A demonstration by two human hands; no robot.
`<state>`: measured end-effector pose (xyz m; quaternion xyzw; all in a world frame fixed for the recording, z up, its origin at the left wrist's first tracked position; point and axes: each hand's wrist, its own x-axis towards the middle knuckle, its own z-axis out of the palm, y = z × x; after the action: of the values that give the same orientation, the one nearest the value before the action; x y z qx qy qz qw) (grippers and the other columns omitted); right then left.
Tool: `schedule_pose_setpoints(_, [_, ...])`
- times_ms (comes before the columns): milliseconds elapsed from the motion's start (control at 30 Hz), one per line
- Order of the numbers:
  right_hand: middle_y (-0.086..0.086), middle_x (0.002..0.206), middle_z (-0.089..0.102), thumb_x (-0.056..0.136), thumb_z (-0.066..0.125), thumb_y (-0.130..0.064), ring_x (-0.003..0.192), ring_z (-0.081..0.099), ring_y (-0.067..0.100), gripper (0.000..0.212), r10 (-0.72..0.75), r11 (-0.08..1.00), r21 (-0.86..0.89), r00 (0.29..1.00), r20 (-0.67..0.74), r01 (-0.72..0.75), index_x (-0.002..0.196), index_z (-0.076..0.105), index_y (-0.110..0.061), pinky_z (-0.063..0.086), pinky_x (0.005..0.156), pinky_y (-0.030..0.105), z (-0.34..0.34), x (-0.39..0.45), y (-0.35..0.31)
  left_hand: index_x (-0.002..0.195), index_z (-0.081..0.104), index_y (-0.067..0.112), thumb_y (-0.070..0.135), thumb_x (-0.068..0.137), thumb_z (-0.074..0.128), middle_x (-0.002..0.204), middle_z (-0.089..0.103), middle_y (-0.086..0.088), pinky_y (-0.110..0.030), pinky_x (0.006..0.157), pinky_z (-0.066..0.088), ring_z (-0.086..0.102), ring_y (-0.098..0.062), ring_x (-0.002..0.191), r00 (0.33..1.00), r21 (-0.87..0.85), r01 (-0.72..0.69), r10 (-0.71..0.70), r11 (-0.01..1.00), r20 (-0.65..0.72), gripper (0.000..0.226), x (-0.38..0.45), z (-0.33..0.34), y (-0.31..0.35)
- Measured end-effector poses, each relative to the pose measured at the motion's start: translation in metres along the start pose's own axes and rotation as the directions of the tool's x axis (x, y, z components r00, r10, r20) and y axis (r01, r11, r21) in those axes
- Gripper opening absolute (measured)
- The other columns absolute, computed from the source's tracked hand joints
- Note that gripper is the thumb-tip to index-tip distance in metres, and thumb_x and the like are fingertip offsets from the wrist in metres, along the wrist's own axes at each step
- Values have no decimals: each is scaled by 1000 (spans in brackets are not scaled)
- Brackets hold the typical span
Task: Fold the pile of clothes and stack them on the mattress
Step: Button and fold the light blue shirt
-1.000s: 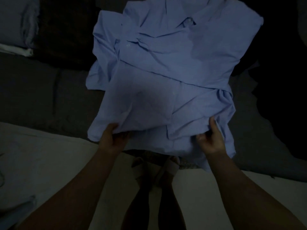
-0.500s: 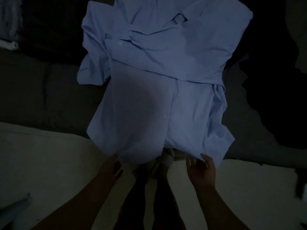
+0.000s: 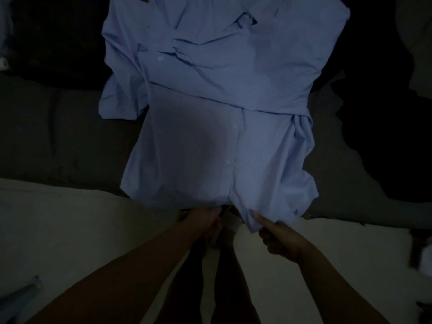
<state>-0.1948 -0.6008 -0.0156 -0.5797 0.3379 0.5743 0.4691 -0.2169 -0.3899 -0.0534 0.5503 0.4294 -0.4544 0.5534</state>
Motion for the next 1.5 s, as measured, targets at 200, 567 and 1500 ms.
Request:
schedule_pose_setpoints(200, [22, 93, 61, 91, 55, -45, 53, 50, 16, 47, 114, 965, 253, 755, -645, 71, 102, 55, 1, 35, 53, 27, -34, 10, 24, 107, 61, 10, 22, 96, 47, 110, 61, -7, -22, 86, 39, 56, -21, 103, 833, 474, -465, 551, 748, -53, 21, 1, 26, 60])
schedule_pose_setpoints(567, [28, 94, 68, 88, 52, -53, 89, 65, 41, 60, -501, 828, -530, 661, -558, 181, 99, 66, 4, 52, 77, 52, -127, 44, -29, 151, 7, 25, 34, 95, 44, 159, -3, -3, -47, 116, 14, -3, -28, 145, 723, 922, -382, 642, 64, 255, 67, 55, 59, 137])
schedule_pose_setpoints(1500, [18, 77, 66, 82, 41, -29, 71, 64, 34, 36, -918, 292, -935, 332, -216, 200, 82, 66, -3, 50, 68, 39, -83, 57, -167, 127, 52, 4, 42, 88, 37, 125, 59, -19, -46, 69, 58, 62, -34, 109, 470, 888, -458, 860, 48, 196, 56, 63, 5, 108])
